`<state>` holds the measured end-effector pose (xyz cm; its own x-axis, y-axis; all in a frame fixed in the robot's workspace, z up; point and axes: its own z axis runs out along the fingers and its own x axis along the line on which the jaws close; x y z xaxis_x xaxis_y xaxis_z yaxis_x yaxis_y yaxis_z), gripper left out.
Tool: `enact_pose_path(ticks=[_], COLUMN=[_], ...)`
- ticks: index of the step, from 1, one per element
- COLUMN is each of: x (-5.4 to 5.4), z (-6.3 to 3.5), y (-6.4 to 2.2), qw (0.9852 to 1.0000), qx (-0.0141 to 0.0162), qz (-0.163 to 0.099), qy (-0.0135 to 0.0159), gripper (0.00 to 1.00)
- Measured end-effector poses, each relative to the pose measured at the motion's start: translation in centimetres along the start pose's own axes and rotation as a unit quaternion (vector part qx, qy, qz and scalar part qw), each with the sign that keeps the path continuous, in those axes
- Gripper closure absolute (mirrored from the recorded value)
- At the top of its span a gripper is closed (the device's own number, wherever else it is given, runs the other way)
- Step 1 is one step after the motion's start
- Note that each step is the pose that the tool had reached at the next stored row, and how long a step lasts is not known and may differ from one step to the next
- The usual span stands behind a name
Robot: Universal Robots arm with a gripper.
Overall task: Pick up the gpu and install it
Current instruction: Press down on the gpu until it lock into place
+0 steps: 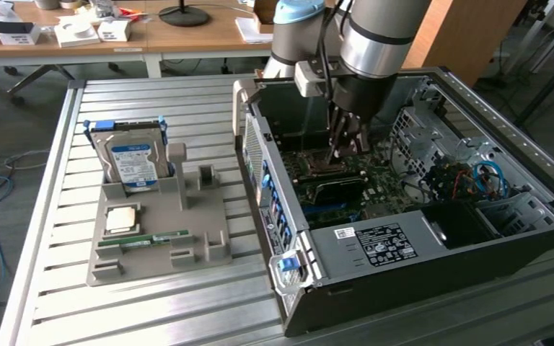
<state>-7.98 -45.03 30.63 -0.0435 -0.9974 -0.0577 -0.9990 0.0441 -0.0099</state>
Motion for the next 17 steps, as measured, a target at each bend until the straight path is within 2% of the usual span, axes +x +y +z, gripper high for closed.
enact_pose_path(ticks=[4, 17], x=[0.0, 0.1], z=[0.01, 1.15], y=[0.00, 0.02], qw=[1.0000, 1.0000], qx=[0.0000, 0.0000], qz=[0.000, 0.000], qy=[0.0001, 0.0000], gripper=[0.89, 0.89])
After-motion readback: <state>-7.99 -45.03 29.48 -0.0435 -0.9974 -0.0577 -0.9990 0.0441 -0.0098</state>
